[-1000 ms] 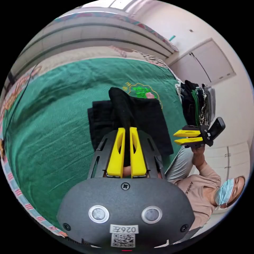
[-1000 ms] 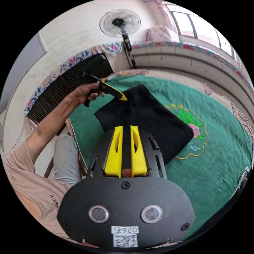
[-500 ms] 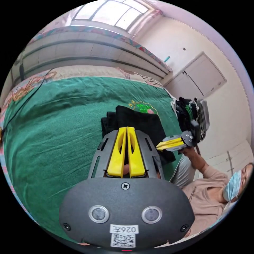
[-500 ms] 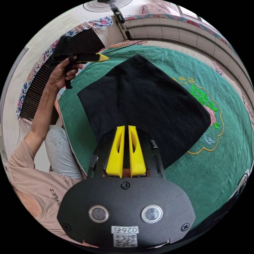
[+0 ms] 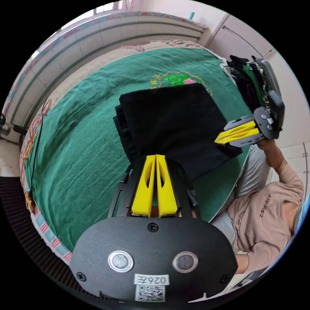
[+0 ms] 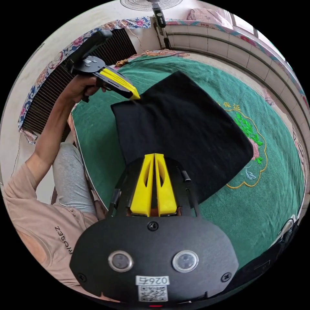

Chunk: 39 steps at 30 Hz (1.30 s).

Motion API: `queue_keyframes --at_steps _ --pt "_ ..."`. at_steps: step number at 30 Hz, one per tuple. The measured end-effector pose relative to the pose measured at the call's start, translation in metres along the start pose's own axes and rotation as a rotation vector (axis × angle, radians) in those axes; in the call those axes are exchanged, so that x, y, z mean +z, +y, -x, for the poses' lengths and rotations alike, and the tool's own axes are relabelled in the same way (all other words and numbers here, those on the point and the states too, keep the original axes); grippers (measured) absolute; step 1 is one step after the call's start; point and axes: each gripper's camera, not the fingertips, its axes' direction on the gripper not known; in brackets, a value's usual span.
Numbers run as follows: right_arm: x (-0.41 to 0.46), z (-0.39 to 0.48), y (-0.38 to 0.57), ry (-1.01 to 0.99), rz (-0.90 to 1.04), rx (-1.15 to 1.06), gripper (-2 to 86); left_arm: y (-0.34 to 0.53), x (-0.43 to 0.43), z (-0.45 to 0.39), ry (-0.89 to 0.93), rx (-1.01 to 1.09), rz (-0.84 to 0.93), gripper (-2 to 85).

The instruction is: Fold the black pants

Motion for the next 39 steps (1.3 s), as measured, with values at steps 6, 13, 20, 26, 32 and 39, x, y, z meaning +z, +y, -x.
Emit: queue_keyframes --at_steps 6,13,20,26,32,39 --pt "0.007 0.068 -0.004 -0.117 0.051 -0.112 -0.9 0.012 0.011 -0.024 0.124 0.229 0.136 -0.7" --pt "-0.032 0.107 -0.014 -0.164 0.031 -0.116 -0.9 0.067 -0.023 -0.004 0.254 0.258 0.084 -0.8" --pt "-0.084 0.164 -0.052 -0.101 0.058 -0.147 -0.9 0.129 -0.060 0.021 0.281 0.162 0.068 -0.8" --pt "-0.256 0.232 -0.049 0.276 -0.279 -0.195 -0.8 0.242 -0.206 0.028 0.071 0.065 -0.657 -0.7" --pt "-0.444 0.248 -0.024 0.585 -0.708 -0.069 -0.7 0.389 -0.295 0.019 0.079 -0.007 -1.340 -0.9" --pt "-0.642 0.280 0.006 0.698 -1.067 -0.032 1.6 0.464 -0.362 -0.048 0.097 0.253 -1.543 0.8"
